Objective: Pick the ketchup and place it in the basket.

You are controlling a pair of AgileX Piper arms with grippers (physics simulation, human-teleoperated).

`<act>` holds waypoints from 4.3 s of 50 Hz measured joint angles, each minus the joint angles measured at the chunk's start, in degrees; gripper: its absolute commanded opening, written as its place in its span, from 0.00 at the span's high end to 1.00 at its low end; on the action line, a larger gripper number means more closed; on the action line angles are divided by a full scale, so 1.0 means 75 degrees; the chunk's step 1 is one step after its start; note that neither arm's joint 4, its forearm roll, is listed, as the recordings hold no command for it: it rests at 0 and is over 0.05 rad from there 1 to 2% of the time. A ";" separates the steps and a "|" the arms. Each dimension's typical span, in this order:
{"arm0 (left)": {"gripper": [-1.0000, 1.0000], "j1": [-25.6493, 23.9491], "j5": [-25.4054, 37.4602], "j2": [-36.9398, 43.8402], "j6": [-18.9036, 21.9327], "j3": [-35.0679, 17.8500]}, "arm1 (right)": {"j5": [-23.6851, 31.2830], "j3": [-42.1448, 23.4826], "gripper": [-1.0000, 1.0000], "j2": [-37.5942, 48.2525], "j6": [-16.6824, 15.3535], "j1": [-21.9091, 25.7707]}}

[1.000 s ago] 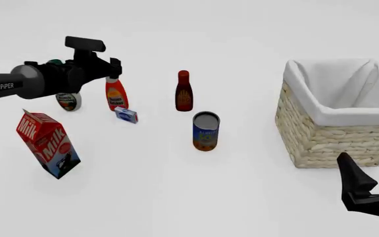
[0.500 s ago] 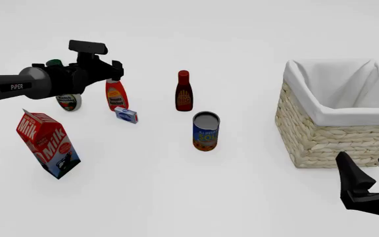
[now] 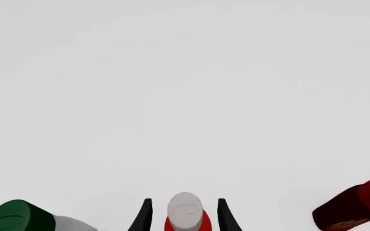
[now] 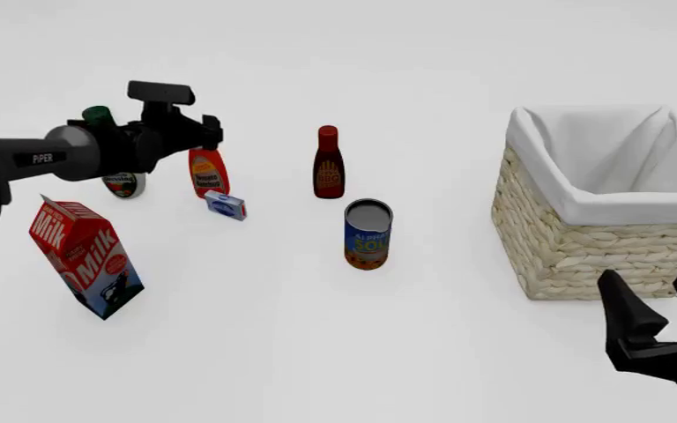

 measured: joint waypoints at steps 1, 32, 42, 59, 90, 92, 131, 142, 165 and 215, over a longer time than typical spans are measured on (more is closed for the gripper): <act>0.00 0.0001 -0.0003 0.0012 -0.0004 -0.0001 | -0.0002 0.0000 0.00 0.0003 0.0000 0.0000; 1.00 0.0012 -0.0106 0.0257 -0.0064 -0.0021 | -0.0051 0.0000 0.00 0.0080 0.0023 0.0007; 1.00 -0.0005 -0.0124 0.0176 -0.0065 0.0035 | -0.0076 0.0000 0.00 0.0108 0.0025 0.0013; 1.00 0.0063 -0.0087 -0.0429 0.0026 0.0214 | 0.0179 0.0000 0.00 -0.0227 -0.0004 -0.0012; 1.00 0.0020 0.0590 -0.2514 0.0096 0.0900 | 0.0960 -0.0165 0.00 -0.1074 -0.0376 0.0092; 1.00 -0.0007 0.0644 -0.2718 0.0129 0.1015 | 0.1095 -0.0253 0.00 -0.1174 -0.0456 0.0175; 1.00 -0.0880 0.2066 -0.6259 0.0990 0.3226 | 0.1785 -0.2355 0.00 0.0112 -0.1477 0.2372; 1.00 -0.1310 0.2686 -0.6980 0.1078 0.3446 | 0.1480 -0.2820 0.00 0.0926 -0.1640 0.3282; 1.00 -0.2356 0.3710 -0.7944 0.1169 0.3526 | 0.0833 -0.3553 0.00 0.2355 -0.1965 0.4687; 1.00 -0.4029 0.4205 -0.8127 0.1011 0.3505 | 0.0647 -0.5180 0.00 0.4289 -0.2064 0.6385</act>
